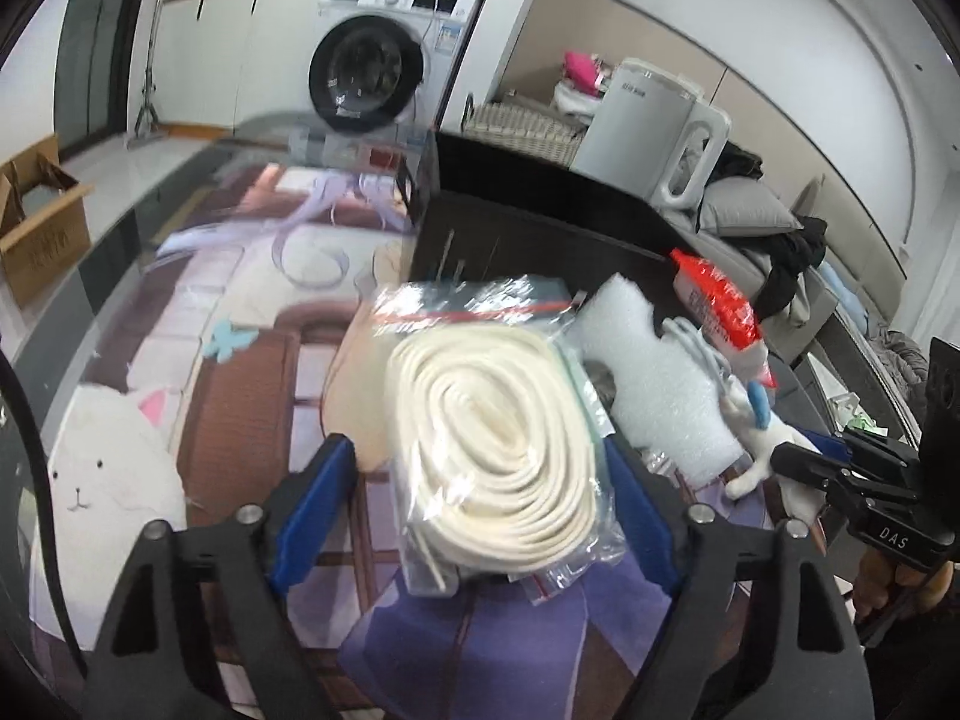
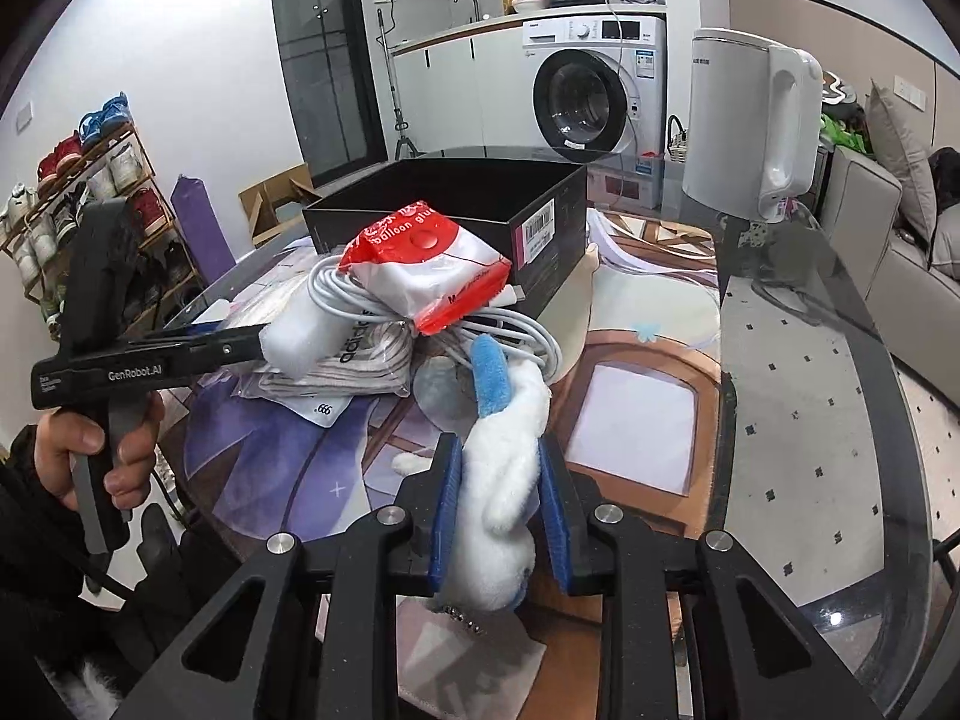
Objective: Organize soft objects
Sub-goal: 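Grasp the bagged white rope with the left gripper while the right gripper carries the plush toy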
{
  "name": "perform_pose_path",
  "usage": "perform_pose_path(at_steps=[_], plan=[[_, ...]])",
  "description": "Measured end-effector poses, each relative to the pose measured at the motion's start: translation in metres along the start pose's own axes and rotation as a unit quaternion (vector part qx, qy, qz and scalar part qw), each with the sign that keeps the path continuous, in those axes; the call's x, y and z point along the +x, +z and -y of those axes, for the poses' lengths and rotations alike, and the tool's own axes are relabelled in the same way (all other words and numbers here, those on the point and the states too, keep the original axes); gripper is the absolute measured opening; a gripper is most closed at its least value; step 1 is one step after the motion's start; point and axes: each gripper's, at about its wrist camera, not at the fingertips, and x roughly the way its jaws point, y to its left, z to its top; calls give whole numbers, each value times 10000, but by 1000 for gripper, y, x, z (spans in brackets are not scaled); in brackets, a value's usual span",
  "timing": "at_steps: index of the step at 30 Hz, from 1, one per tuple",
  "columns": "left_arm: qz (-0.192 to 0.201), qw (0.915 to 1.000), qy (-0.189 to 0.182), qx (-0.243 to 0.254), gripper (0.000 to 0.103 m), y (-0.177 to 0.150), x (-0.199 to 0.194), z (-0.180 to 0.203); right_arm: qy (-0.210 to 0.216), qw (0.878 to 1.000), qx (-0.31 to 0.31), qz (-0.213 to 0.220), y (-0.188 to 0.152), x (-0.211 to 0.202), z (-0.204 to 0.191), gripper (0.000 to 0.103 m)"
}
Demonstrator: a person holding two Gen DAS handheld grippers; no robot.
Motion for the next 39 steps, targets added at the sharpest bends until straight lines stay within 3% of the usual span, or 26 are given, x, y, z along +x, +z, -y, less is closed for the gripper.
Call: perform_pose_path(at_steps=[2,8,20,28,39], plan=[[-31,9998,-215,-2,56,0,0,2,6,10000,-7,11,0,0,0,25],[144,9997,-178,133,42,1,-11,7,-48,9999,-5,95,2,-5,1,23],[490,9986,-104,144,41,7,-29,5,-153,9991,151,365,0,-32,16,21],[681,9974,-124,180,41,12,-42,8,-127,9961,114,866,10,-70,13,21],[952,9948,-134,335,41,26,-61,19,-40,9922,33,1248,24,-87,3,21]])
